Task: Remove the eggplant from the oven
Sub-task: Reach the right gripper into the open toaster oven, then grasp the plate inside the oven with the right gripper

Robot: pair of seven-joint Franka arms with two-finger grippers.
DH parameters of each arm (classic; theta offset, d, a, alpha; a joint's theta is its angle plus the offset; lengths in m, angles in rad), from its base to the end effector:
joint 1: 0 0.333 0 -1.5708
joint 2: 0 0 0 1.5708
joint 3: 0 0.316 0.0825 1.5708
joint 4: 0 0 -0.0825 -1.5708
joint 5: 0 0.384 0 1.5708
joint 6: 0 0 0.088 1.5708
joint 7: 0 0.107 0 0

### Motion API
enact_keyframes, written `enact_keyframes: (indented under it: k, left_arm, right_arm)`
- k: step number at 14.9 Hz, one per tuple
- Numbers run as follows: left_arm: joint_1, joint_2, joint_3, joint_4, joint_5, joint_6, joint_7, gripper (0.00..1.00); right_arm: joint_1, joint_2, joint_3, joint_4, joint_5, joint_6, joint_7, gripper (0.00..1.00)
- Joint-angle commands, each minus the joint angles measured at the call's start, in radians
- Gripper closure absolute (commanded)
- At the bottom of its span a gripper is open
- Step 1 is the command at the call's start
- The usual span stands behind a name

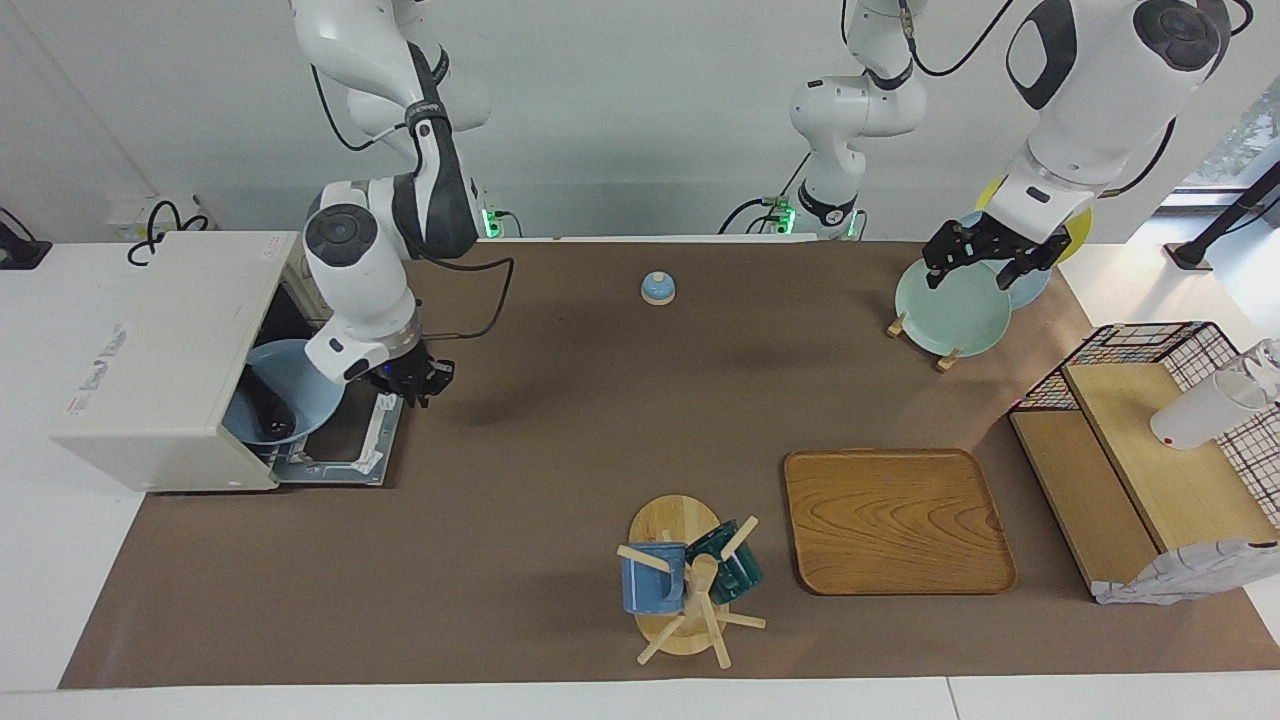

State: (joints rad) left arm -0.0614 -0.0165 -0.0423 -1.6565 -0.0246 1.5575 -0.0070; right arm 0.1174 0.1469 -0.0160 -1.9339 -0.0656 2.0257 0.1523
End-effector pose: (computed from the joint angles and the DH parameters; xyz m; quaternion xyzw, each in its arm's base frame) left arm 0.5417 -0.0592 0.5922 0.9979 -0.0479 -0.0418 0.0096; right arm 0.5827 0.0558 0.4065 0.9991 -0.0102 -0.0235 0.0335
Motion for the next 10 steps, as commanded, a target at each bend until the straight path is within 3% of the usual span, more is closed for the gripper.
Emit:
enact_keyframes:
  k: [1,10]
  left_arm:
    - [0.011,-0.011,-0.008,-0.005,0.003,-0.01,-0.008,0.0]
    - [0.011,-0.011,-0.008,-0.005,0.003,-0.01,-0.008,0.0]
  right_arm:
    - [-0.06,-0.013,-0.002,-0.008,-0.017,-0.025,-0.014,0.32]
    - [-0.117,-0.064,-0.002,-0.132,-0.059,-0.001,-0.149,0.37]
